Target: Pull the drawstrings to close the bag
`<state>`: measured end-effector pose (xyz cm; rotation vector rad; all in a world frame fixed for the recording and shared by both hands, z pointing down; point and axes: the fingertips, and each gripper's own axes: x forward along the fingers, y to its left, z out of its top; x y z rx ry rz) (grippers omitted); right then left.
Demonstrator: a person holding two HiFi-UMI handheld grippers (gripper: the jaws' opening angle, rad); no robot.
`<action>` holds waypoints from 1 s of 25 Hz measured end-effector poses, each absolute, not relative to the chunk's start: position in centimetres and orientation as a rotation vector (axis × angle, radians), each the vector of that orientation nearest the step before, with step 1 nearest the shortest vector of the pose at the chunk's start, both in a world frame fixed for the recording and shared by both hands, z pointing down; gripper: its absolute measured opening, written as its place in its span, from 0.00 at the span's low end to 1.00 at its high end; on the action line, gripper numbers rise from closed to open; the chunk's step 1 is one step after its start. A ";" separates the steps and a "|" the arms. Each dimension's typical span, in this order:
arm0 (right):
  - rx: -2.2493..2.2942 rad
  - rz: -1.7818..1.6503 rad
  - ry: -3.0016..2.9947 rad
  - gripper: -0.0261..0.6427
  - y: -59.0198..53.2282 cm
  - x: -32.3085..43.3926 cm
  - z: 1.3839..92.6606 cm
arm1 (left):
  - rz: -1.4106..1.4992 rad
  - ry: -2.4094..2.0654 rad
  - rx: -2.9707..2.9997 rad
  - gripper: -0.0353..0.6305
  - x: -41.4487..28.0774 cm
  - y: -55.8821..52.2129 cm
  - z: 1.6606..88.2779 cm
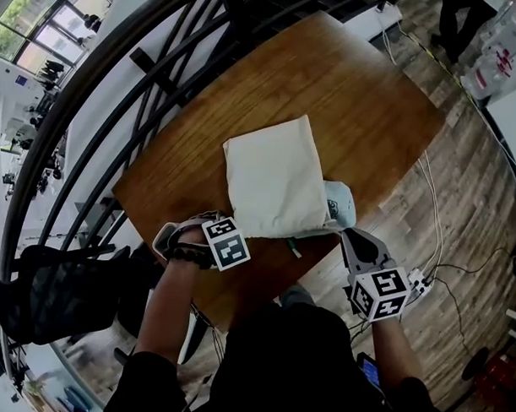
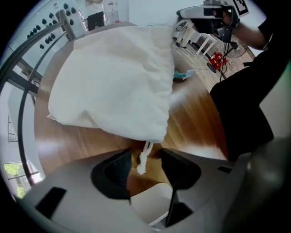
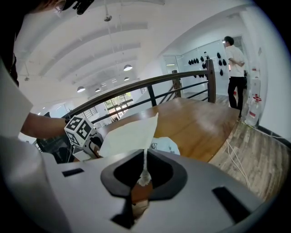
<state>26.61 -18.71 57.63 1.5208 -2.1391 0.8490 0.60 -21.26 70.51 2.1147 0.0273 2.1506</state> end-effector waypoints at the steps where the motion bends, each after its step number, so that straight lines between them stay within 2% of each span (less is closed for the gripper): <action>1: 1.515 0.850 -2.141 0.06 -18.7 26.5 57.7 | 2.150 0.020 2.112 0.37 0.7 -21.3 70.5; 3: 1.498 0.845 -2.144 0.06 -18.6 26.0 57.9 | 2.151 0.005 2.111 0.36 0.7 -21.2 70.5; 5: 1.481 0.837 -2.147 0.06 -18.3 25.3 58.0 | 2.161 0.003 2.133 0.31 0.8 -20.7 70.4; 6: 1.473 0.833 -2.149 0.06 -18.2 25.0 58.0 | 2.162 0.000 2.160 0.27 0.9 -20.5 70.3; 7: 1.467 0.832 -2.151 0.06 -18.1 24.6 58.1 | 2.156 -0.013 2.195 0.13 1.1 -20.3 70.2; 8: 1.460 0.830 -2.153 0.06 -18.0 24.2 58.1 | 2.143 -0.039 2.233 0.11 1.3 -20.3 70.1; 16: 1.459 0.771 -2.149 0.06 -17.6 21.4 57.2 | 2.030 -0.333 2.469 0.11 1.7 -22.0 65.5; 25: 1.546 0.732 -2.141 0.06 -17.1 19.6 55.1 | 1.839 -0.770 2.574 0.11 -1.3 -23.3 60.5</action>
